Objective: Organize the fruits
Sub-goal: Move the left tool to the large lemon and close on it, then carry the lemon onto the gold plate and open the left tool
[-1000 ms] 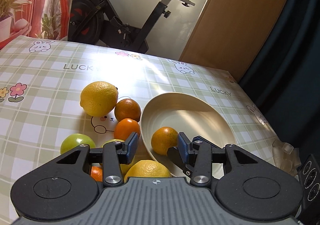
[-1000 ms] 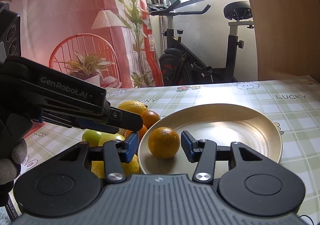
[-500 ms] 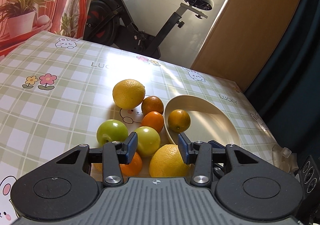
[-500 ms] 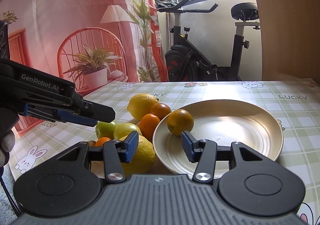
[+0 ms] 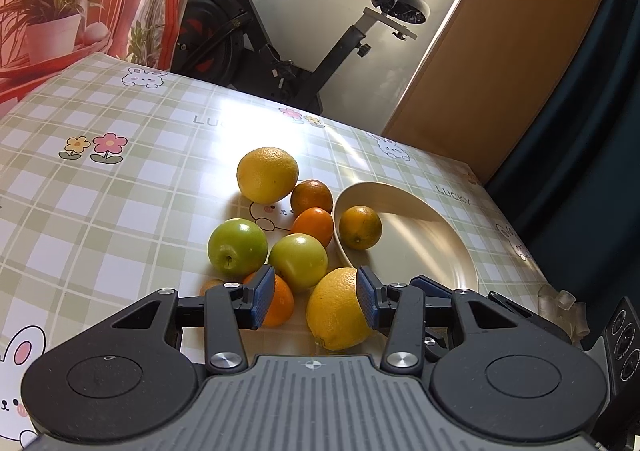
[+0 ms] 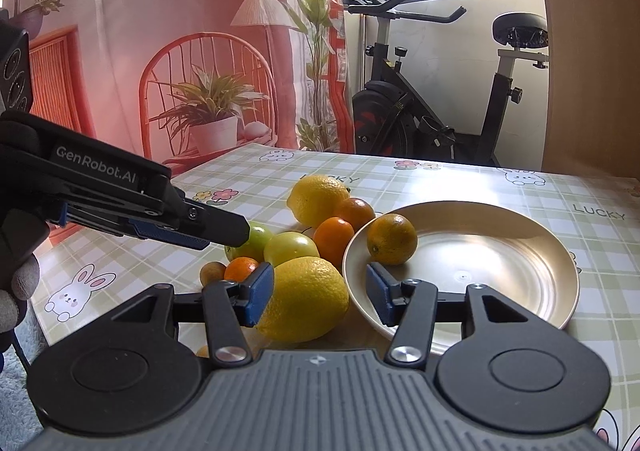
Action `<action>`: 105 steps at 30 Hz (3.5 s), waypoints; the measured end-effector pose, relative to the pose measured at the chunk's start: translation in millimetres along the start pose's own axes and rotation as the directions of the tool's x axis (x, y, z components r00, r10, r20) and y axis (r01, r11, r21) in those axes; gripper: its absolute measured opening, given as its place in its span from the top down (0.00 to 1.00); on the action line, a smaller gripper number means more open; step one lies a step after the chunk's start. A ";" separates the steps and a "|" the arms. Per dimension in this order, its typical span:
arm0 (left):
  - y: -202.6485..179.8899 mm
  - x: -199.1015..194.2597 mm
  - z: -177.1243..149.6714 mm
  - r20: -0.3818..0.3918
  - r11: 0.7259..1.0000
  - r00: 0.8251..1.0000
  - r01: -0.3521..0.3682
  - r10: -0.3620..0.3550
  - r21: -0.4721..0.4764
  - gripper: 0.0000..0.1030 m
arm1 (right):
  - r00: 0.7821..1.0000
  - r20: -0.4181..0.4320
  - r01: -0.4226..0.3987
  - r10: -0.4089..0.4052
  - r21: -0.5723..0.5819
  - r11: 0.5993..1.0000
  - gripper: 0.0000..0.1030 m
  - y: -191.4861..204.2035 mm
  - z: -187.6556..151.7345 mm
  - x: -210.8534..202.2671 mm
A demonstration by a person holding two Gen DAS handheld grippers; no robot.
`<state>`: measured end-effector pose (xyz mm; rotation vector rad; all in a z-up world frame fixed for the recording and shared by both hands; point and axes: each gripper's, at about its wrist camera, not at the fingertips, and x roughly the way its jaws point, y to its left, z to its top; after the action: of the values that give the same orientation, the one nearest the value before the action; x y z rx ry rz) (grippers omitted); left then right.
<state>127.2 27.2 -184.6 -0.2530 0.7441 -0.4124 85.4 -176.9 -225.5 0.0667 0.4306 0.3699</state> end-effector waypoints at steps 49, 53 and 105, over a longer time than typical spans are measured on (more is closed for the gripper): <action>-20.6 48.1 -21.2 -0.082 0.996 0.996 0.041 -0.035 0.073 0.45 | 0.986 -0.119 -0.102 0.117 0.128 0.987 0.39 -13.6 -15.2 32.6; -24.8 44.5 -24.2 -0.071 0.995 0.997 0.027 -0.021 0.098 0.47 | 0.985 -0.117 -0.111 0.128 0.143 0.983 0.39 -16.2 -14.5 31.9; -57.5 97.9 19.7 -0.079 0.983 0.997 0.008 0.007 0.185 0.47 | 1.000 -0.014 0.005 -0.002 0.221 0.975 0.40 -61.0 7.5 50.9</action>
<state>190.0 -66.3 -208.5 -0.0618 0.7777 -0.4915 152.0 -215.1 -247.5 0.2804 0.4840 0.3179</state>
